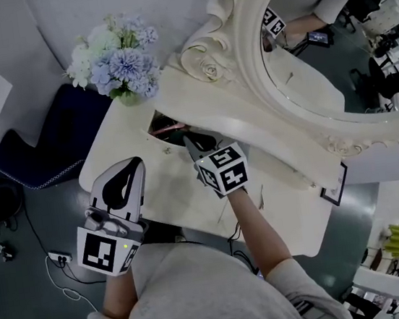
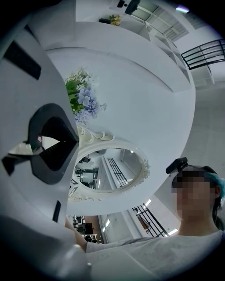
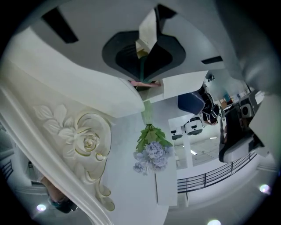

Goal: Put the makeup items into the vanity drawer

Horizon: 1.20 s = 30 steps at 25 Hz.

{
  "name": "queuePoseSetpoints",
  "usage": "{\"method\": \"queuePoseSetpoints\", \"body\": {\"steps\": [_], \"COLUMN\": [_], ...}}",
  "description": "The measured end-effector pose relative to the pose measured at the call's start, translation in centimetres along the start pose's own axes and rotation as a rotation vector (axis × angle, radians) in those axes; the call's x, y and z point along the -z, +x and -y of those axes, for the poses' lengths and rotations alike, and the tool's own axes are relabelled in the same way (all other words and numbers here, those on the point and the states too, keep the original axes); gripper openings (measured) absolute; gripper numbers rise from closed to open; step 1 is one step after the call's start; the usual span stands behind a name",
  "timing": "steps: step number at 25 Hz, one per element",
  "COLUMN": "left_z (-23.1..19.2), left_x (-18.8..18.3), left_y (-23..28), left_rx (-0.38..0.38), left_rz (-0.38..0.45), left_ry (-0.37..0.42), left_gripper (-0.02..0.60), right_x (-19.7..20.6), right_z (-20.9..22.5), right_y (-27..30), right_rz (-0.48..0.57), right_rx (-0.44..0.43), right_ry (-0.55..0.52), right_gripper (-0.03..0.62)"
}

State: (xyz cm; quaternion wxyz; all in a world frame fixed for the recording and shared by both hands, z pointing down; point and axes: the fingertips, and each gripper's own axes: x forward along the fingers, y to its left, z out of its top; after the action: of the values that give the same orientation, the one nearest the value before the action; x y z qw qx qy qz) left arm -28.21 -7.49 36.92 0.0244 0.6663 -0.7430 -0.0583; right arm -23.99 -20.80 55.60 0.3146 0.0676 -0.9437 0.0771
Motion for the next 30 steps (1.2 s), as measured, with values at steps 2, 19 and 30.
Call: {"method": "queuePoseSetpoints", "body": {"steps": [2,19,30], "left_z": [0.2,6.6,13.0], "left_x": [0.0,-1.1,-1.7], "left_y": [0.2,3.0,3.9], "left_rx": [0.009,0.176,0.33], "left_rz": [0.0,0.007,0.007], "left_ry": [0.004,0.043,0.062], "left_gripper": [0.014,0.014,0.014], "right_x": [-0.8,-2.2,-0.6], "right_z": [0.0,1.4,2.2], "right_y": [-0.9,-14.1,-22.8], "right_rz": [0.066,0.409,0.534], "right_rx": [0.007,0.173,0.303], "right_ry": [0.025,0.149,0.229], "right_gripper": [0.035,0.031,0.03]}}
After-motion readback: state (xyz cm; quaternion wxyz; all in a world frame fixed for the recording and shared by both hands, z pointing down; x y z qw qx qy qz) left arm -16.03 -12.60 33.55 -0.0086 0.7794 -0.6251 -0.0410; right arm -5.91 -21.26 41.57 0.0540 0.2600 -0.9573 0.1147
